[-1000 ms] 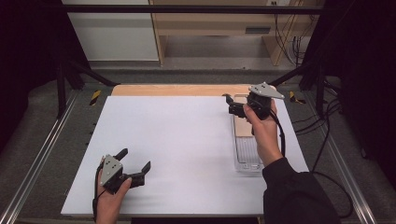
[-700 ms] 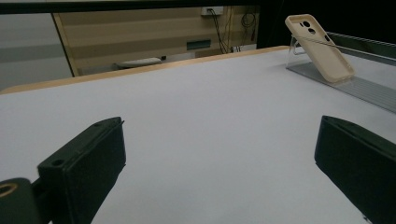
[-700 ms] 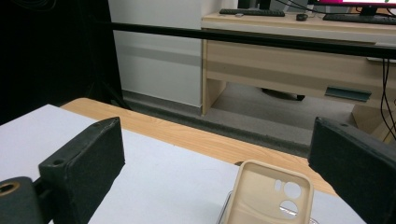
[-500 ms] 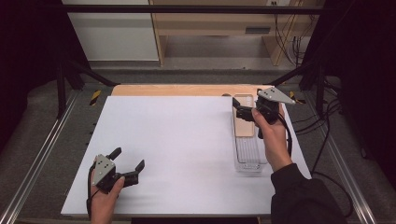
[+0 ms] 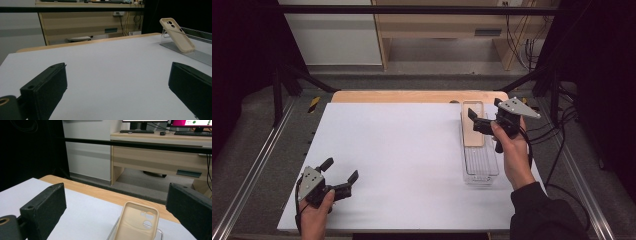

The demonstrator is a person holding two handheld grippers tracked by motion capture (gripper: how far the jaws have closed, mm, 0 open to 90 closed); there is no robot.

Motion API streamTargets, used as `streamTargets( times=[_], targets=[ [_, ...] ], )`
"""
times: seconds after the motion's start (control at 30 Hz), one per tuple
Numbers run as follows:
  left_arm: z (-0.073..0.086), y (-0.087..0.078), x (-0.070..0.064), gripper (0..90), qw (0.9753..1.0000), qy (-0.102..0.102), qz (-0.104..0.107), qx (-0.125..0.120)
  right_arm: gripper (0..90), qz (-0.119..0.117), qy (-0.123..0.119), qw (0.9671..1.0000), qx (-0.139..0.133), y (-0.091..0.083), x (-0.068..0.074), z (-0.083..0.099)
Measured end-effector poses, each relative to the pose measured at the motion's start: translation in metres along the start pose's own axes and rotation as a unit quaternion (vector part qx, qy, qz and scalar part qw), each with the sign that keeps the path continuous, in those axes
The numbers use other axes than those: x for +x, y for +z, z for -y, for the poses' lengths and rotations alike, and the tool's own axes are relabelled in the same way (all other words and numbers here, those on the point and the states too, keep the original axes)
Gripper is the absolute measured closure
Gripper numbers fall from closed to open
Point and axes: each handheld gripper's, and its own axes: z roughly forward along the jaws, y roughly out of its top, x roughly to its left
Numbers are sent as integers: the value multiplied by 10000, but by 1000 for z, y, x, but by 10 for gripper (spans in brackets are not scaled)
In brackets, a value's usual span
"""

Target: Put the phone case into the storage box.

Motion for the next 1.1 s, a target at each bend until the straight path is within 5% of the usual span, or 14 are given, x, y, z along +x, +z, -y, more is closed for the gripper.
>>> streamTargets(
  times=[1.1],
  targets=[
    [0,-1,0,15,10000,1,43,-6,30,-18,-7,9998,-213,-34,-15,9]
  ],
)
